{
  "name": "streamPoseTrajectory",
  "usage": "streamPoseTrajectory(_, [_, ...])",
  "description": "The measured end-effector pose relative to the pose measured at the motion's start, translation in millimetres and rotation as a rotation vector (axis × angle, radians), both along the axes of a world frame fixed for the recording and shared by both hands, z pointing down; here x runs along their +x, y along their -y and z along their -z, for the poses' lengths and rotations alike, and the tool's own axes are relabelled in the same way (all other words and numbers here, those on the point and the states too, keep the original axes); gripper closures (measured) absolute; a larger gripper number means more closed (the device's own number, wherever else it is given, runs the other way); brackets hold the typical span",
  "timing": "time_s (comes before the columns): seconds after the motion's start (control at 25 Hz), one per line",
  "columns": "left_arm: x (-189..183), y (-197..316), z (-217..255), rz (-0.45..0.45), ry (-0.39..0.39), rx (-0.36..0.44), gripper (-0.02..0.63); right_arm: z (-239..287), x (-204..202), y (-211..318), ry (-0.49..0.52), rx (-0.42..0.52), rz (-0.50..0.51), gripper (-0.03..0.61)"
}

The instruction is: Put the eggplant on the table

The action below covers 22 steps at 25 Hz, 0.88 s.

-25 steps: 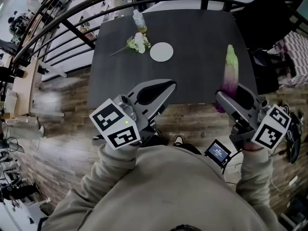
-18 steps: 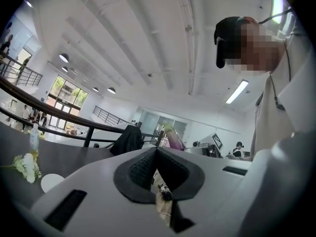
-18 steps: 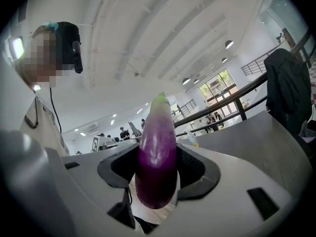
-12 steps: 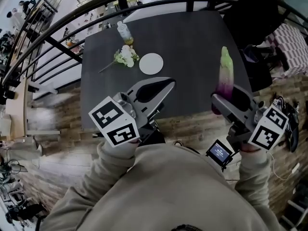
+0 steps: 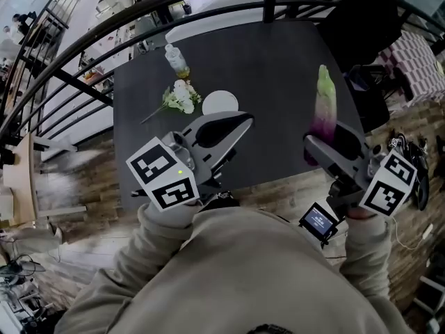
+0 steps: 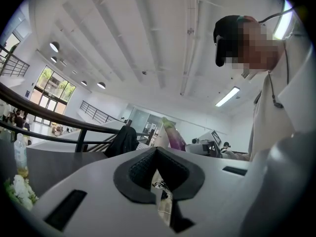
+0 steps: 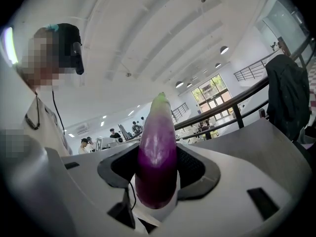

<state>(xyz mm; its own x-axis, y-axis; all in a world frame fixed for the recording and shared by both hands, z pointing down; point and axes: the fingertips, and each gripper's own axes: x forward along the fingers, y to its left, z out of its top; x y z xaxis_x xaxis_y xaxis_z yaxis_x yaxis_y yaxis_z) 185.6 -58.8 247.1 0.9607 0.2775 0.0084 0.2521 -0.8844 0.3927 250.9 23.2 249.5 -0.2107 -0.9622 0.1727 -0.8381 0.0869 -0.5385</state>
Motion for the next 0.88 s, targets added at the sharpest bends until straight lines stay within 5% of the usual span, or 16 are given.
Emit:
streamPoseTrajectory(0.56, [-30.4, 73.6, -36.3, -0.077, 0.050, 0.026, 0.607, -14.0, -15.8, 102.4, -0.023, -0.058, 0.019, 0.345])
streamPoseTrajectory(0.88, [-65.2, 127.1, -65.1, -0.042, 0.090, -0.032, 0.607, -18.1, -46.1, 181.1, -0.056, -0.084, 0.090, 0.345])
